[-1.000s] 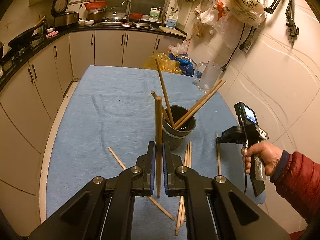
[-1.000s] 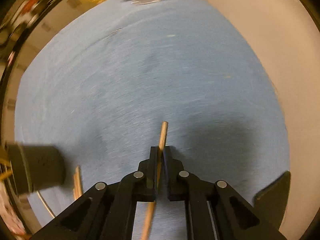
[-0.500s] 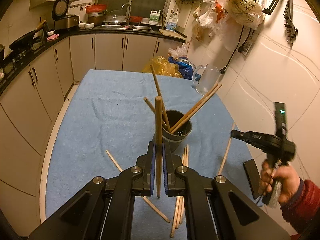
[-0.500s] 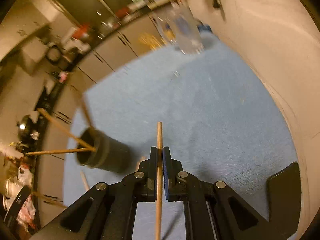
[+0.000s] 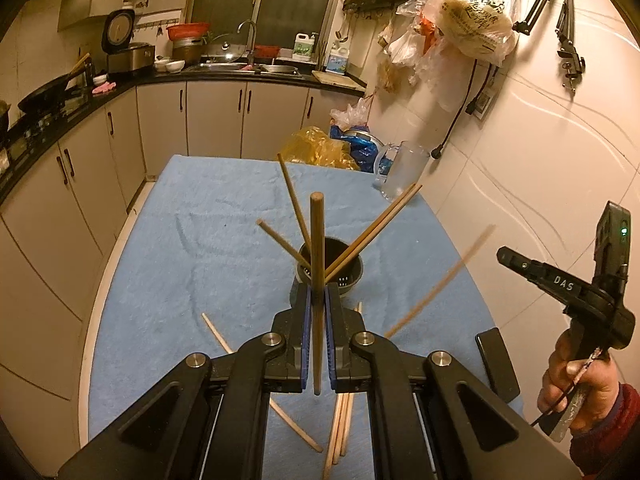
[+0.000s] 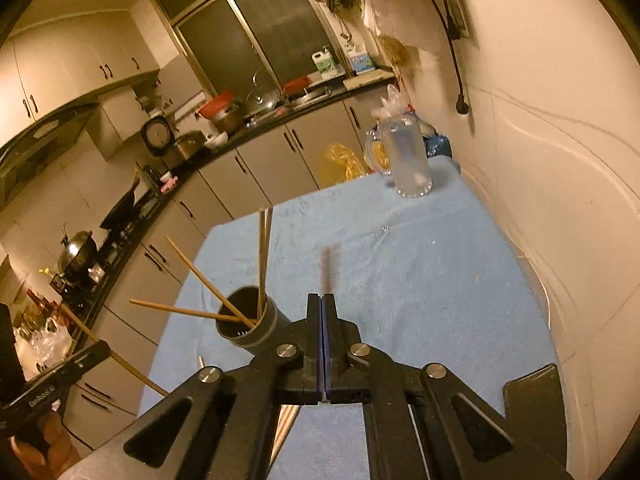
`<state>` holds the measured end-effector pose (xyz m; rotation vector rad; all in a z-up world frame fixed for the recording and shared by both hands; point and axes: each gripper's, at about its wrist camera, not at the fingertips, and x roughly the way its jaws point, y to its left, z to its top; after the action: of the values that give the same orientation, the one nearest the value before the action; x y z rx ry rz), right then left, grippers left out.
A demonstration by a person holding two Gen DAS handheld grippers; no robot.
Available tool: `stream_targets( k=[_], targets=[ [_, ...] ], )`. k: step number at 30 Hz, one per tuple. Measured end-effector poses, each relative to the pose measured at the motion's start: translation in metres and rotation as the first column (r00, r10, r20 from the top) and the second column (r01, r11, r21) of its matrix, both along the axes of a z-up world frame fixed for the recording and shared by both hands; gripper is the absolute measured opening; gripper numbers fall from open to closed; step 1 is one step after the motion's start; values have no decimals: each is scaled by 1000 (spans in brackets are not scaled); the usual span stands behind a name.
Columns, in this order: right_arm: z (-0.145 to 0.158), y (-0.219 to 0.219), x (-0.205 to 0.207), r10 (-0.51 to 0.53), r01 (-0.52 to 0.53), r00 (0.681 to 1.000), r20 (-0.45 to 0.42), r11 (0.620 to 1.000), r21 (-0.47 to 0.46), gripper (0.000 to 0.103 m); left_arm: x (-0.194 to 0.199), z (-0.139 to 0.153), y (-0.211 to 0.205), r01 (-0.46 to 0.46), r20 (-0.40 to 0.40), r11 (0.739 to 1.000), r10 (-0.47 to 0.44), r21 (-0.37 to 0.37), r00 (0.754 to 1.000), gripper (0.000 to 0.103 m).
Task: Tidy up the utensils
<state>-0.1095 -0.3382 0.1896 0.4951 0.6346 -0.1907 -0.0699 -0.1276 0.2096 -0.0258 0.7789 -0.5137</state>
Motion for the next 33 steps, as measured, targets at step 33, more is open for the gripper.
stream_targets(
  k=[33],
  targets=[
    [-168, -102, 171, -148, 181, 734, -663, 983, -19, 10, 14, -16, 22, -19, -26, 1000, 20, 16, 999, 6]
  ],
)
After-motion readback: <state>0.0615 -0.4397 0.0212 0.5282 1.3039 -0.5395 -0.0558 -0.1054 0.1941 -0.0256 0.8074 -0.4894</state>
